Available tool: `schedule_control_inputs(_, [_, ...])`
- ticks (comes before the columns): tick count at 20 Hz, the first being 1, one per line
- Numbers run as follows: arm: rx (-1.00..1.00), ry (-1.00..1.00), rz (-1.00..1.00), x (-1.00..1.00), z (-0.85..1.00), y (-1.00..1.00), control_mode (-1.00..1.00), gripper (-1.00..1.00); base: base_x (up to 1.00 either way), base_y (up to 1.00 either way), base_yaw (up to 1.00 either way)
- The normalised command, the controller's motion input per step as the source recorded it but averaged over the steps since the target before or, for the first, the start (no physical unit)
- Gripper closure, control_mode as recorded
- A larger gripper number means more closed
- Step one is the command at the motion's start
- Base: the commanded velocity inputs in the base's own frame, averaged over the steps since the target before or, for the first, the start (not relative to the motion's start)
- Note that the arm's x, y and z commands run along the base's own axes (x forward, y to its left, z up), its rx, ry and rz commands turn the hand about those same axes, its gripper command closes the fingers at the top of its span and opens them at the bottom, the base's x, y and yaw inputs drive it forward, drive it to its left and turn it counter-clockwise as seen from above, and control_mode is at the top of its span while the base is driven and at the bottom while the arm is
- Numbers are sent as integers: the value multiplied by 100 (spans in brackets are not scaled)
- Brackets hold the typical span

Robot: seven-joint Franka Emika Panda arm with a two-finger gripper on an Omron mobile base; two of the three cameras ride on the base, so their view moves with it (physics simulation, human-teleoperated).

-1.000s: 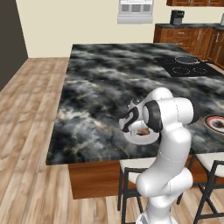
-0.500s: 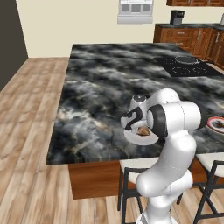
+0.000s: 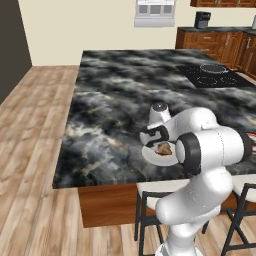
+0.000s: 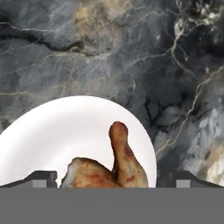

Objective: Take the chicken drumsticks from the pan and place one on each plate on the dining counter.

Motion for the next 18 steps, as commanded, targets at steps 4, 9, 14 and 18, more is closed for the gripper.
schedule_control_inputs(4, [2, 0, -27, -67, 33, -3, -100, -100, 0, 0, 0])
schedule_control_inputs(9, [7, 3, -39, -69, 29, -8, -100, -100, 0, 0, 0])
schedule_control_inputs(14, [16, 0, -44, -85, 19, -15, -100, -100, 0, 0, 0])
schedule_control_inputs(18, [25, 0, -38, -91, 15, -21, -100, -100, 0, 0, 0])
